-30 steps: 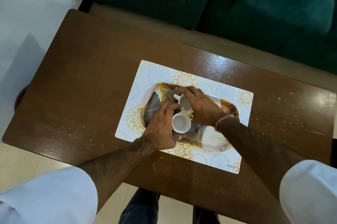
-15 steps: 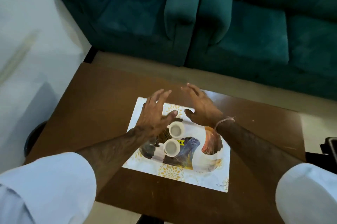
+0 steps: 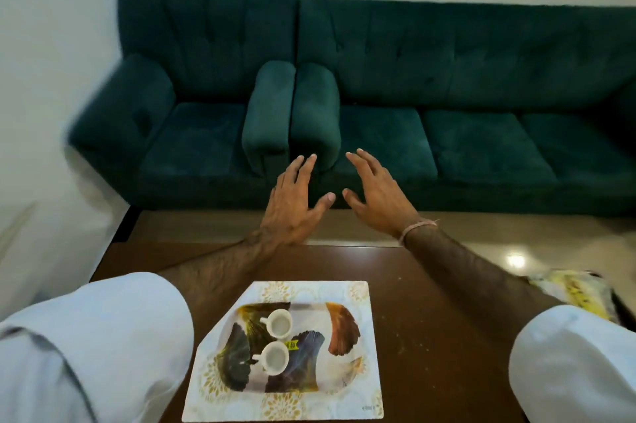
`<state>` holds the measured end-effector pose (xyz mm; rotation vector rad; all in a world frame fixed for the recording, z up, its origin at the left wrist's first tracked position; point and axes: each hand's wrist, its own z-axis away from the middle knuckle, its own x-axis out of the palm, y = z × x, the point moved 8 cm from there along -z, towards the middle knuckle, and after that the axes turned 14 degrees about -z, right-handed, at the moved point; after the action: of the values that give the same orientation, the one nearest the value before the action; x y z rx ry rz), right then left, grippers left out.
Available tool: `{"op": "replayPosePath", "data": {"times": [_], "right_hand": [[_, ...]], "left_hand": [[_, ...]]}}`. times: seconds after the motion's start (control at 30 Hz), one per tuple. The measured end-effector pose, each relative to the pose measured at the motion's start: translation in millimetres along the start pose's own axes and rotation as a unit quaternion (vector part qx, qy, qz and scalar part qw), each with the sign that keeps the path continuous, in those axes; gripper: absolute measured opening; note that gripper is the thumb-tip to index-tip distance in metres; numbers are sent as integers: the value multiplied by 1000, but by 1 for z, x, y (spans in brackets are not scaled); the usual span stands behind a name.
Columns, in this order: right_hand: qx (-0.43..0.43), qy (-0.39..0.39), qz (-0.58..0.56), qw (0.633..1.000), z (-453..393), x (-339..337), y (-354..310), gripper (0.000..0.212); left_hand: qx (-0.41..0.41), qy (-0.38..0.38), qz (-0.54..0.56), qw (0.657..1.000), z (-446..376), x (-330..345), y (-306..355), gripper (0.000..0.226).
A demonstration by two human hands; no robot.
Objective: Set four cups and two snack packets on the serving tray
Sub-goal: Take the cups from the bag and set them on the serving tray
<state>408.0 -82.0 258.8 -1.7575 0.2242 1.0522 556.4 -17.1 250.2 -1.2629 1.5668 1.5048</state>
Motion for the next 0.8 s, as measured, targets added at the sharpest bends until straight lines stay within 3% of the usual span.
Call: {"op": "replayPosePath", "data": {"times": [0.4, 0.8], "right_hand": [[84, 121, -12, 989, 69, -186, 102, 67], [220, 179, -12, 959, 212, -258, 292, 68]], "left_hand": [[111, -34, 14, 993, -57, 34, 210, 85], [186, -147, 6, 971, -29, 206, 389, 90]]}}
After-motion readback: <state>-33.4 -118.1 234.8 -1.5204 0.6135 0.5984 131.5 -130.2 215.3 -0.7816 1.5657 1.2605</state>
